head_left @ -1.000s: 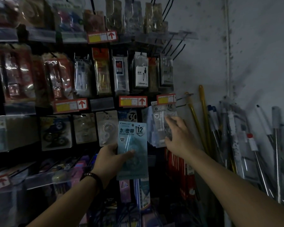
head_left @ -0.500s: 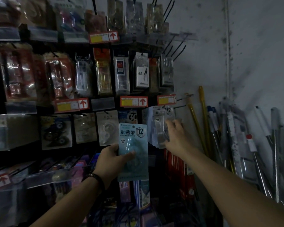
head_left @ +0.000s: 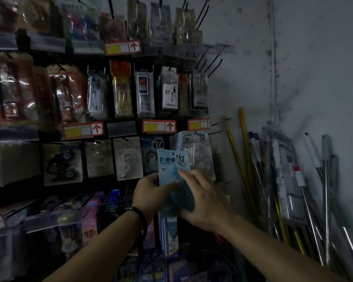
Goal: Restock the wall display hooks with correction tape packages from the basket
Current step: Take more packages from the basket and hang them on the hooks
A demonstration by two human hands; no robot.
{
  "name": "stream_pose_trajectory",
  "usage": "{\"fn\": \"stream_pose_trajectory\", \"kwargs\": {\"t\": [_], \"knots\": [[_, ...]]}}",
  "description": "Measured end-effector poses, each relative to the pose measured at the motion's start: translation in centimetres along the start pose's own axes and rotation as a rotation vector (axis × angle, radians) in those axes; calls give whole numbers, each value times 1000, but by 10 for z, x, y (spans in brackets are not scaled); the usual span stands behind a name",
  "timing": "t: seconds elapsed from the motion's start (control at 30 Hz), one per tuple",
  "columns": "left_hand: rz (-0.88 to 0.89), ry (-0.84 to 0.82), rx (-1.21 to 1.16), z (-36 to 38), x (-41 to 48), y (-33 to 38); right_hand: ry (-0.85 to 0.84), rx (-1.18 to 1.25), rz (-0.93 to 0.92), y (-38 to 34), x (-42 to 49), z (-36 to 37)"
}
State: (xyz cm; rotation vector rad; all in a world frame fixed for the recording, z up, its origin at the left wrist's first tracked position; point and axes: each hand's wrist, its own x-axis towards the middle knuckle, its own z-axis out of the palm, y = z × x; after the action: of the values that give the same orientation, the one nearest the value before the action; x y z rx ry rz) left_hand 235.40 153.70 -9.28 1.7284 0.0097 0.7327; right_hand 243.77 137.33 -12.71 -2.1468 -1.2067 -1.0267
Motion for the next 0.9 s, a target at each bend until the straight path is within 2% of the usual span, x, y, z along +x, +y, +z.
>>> {"fn": "stream_pose_trajectory", "kwargs": {"t": [0.2, 0.33, 0.47, 0.73, 0.9], "knots": [[7, -44, -7, 15, 0, 0, 44, 84, 67, 10, -3, 1], [24, 24, 133, 11, 6, -5, 136, 82, 247, 25, 9, 0], [10, 24, 200, 3, 7, -11, 142, -7, 307, 41, 22, -2], [21, -39, 330, -15, 3, -22, 121, -69, 322, 59, 52, -1], [127, -83, 522, -19, 1, -25, 100, -95, 329, 63, 63, 2]]}}
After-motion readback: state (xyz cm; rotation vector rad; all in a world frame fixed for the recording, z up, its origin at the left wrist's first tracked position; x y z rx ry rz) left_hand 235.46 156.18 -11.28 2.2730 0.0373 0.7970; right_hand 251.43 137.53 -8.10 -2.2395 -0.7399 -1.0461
